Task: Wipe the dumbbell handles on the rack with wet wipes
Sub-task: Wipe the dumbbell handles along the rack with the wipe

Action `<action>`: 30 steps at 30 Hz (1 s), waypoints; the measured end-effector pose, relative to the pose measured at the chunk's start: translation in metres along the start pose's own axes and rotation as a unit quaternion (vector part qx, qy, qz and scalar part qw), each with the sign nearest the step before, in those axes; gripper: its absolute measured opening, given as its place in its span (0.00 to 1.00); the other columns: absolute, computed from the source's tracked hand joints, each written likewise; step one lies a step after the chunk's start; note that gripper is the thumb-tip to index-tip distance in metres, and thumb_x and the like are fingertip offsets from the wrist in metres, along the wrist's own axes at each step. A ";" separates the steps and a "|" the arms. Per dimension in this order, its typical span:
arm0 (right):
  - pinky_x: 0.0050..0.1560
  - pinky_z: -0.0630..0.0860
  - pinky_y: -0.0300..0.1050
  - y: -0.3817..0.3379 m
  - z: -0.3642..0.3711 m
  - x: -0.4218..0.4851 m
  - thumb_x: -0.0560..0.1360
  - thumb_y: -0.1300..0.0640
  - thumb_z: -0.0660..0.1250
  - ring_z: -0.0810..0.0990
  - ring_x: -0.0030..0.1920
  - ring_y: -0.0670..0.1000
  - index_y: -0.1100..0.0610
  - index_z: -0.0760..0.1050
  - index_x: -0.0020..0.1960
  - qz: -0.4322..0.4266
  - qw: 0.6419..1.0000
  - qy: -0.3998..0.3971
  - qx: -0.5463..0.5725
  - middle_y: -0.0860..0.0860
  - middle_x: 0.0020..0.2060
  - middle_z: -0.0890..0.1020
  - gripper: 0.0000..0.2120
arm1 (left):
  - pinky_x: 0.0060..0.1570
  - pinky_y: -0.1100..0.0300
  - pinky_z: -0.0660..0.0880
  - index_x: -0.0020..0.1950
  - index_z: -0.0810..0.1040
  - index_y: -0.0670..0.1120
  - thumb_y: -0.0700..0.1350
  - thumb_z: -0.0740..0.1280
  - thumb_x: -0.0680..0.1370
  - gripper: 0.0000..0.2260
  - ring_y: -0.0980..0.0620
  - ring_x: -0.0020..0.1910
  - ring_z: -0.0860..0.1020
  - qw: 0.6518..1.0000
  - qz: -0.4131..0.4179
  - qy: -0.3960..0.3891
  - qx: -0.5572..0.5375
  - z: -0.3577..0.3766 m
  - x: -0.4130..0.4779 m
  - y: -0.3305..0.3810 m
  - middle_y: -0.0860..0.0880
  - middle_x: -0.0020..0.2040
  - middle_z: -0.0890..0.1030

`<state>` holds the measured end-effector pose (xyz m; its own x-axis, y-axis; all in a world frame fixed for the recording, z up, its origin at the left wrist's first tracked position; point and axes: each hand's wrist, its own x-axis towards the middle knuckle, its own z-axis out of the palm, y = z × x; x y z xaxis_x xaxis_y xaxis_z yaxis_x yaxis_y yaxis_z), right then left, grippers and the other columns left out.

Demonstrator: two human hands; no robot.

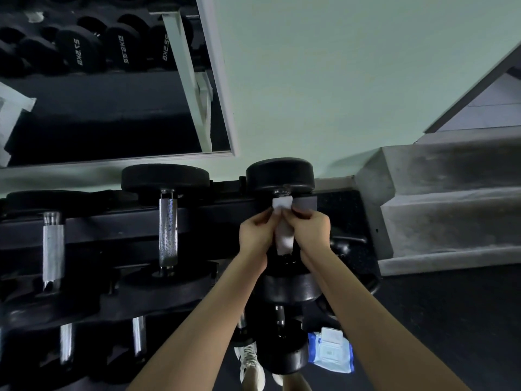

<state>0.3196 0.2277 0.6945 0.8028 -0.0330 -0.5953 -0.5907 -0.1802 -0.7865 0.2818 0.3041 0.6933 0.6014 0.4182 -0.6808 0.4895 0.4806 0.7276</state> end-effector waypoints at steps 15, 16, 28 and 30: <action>0.47 0.80 0.39 -0.012 0.014 0.003 0.73 0.64 0.70 0.83 0.41 0.48 0.61 0.82 0.46 0.042 0.989 0.029 0.136 0.51 0.37 0.83 0.03 | 0.42 0.62 0.80 0.39 0.79 0.44 0.39 0.67 0.77 0.07 0.52 0.37 0.81 0.996 -0.031 0.024 -0.080 0.018 0.007 0.015 0.49 0.32 0.82; 0.51 0.79 0.42 -0.007 0.012 0.004 0.73 0.61 0.71 0.83 0.44 0.49 0.58 0.82 0.46 0.035 0.994 0.024 0.105 0.51 0.38 0.84 0.03 | 0.48 0.59 0.79 0.40 0.80 0.45 0.41 0.69 0.76 0.04 0.50 0.41 0.82 0.998 -0.023 0.029 -0.050 0.015 0.009 0.011 0.48 0.35 0.83; 0.46 0.79 0.38 -0.013 0.013 0.006 0.73 0.67 0.68 0.83 0.38 0.46 0.58 0.81 0.38 0.039 0.988 0.027 0.145 0.50 0.33 0.84 0.08 | 0.37 0.63 0.75 0.50 0.79 0.44 0.43 0.67 0.77 0.04 0.51 0.41 0.78 0.999 -0.013 0.034 -0.029 0.019 0.011 0.012 0.49 0.41 0.80; 0.45 0.79 0.37 -0.011 0.015 0.005 0.73 0.65 0.70 0.83 0.38 0.45 0.55 0.81 0.36 0.024 0.990 0.033 0.137 0.48 0.32 0.84 0.09 | 0.36 0.62 0.77 0.42 0.78 0.44 0.39 0.65 0.78 0.05 0.53 0.35 0.79 0.996 -0.030 0.028 -0.076 0.019 0.009 0.014 0.49 0.36 0.81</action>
<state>0.3293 0.2444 0.6975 0.7717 -0.1008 -0.6280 -0.6206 0.0965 -0.7781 0.3065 0.2996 0.6994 0.5353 0.4255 -0.7297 0.4204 0.6150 0.6671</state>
